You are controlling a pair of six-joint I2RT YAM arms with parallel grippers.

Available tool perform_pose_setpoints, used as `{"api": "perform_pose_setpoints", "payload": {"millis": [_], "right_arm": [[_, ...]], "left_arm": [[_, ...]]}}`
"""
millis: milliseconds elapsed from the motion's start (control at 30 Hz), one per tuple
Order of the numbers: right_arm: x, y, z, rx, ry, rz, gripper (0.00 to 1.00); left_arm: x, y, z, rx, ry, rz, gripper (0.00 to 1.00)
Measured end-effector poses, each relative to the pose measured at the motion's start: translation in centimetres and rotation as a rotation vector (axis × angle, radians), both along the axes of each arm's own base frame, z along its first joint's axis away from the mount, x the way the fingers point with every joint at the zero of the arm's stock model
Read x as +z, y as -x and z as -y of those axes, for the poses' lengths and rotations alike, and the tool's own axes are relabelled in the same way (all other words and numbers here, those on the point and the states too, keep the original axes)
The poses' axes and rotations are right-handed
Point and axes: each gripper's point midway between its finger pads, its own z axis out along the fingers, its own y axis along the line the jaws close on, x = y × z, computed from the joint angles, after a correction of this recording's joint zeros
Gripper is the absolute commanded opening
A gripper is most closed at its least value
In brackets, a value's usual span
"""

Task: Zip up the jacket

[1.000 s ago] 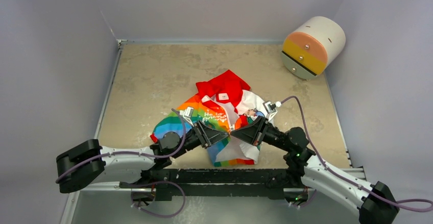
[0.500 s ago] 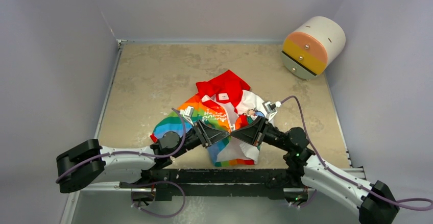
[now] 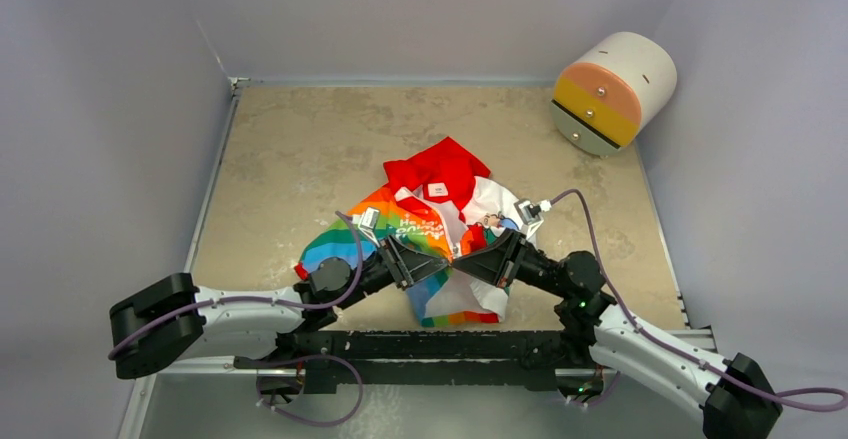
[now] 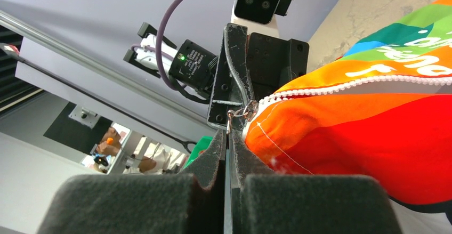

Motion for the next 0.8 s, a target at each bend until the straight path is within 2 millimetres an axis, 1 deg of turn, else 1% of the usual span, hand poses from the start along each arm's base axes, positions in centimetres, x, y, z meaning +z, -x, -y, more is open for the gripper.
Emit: {"api": "perform_pose_setpoints", "payload": {"millis": [133, 800], "right_arm": [[0.1, 0.0, 0.0, 0.000, -0.003, 0.002, 0.00], [0.3, 0.1, 0.0, 0.003, -0.009, 0.005, 0.00]], "left_arm": [[0.3, 0.0, -0.1, 0.000, 0.008, 0.004, 0.36], [2.0, 0.3, -0.7, -0.001, 0.063, 0.025, 0.30]]}}
